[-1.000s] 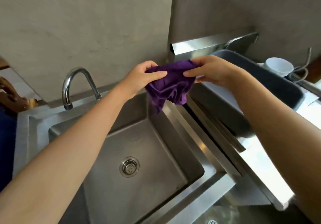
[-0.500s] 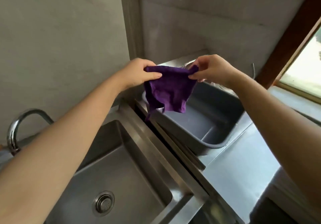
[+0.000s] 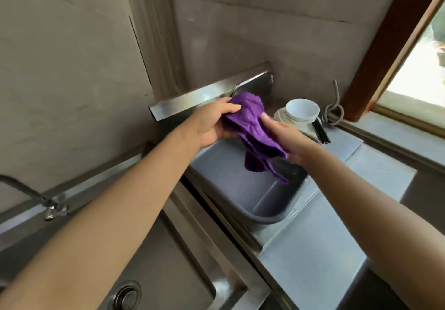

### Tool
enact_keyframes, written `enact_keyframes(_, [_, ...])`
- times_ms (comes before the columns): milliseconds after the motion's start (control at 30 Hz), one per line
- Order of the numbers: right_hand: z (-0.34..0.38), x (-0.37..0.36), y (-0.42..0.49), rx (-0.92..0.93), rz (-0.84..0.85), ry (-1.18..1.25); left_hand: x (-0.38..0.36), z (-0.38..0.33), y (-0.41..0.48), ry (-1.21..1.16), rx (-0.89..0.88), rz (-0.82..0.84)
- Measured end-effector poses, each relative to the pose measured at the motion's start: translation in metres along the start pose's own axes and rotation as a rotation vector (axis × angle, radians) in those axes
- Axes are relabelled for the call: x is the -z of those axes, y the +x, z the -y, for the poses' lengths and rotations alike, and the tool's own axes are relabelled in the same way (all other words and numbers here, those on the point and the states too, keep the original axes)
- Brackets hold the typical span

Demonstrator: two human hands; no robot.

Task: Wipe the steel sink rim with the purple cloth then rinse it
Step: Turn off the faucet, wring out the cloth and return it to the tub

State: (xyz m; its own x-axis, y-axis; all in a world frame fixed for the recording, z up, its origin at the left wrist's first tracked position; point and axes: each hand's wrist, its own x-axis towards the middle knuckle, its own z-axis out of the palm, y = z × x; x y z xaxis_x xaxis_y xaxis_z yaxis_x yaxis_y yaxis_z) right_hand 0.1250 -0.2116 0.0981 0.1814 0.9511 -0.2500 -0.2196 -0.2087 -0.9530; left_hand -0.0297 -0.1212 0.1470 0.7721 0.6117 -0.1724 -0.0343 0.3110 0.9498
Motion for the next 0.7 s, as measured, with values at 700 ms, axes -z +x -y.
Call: enact_keyframes(700, [-0.09, 0.015, 0.137, -0.188, -0.301, -1.118, 0.095, 0.103, 0.093, 1.201, 0.44, -0.399])
